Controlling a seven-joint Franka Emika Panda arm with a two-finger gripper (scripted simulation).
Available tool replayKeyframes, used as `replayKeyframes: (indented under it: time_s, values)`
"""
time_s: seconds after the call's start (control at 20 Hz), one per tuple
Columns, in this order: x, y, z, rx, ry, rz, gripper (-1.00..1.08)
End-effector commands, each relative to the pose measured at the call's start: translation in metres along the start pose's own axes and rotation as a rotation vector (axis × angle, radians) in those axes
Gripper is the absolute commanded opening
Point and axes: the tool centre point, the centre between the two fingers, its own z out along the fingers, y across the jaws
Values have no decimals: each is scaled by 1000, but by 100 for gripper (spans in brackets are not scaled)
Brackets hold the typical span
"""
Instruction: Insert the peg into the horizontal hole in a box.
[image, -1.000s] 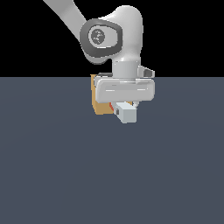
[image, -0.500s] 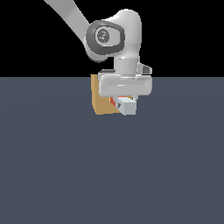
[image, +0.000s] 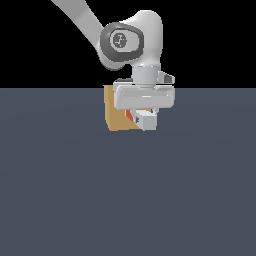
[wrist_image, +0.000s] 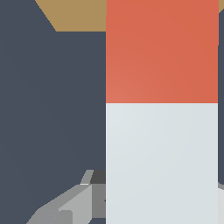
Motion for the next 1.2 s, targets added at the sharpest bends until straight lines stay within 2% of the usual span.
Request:
replayKeyframes:
  time_s: [0.0, 0.35, 0.55, 0.85, 1.15]
  values:
    - [0, 2, -3, -5, 0, 0, -100]
    - [11, 0, 0, -1, 0, 0, -100]
    - [36, -1, -1, -2, 0, -1, -100]
    - [88, 0, -2, -4, 0, -1, -100]
    - [111, 0, -3, -5, 0, 0, -100]
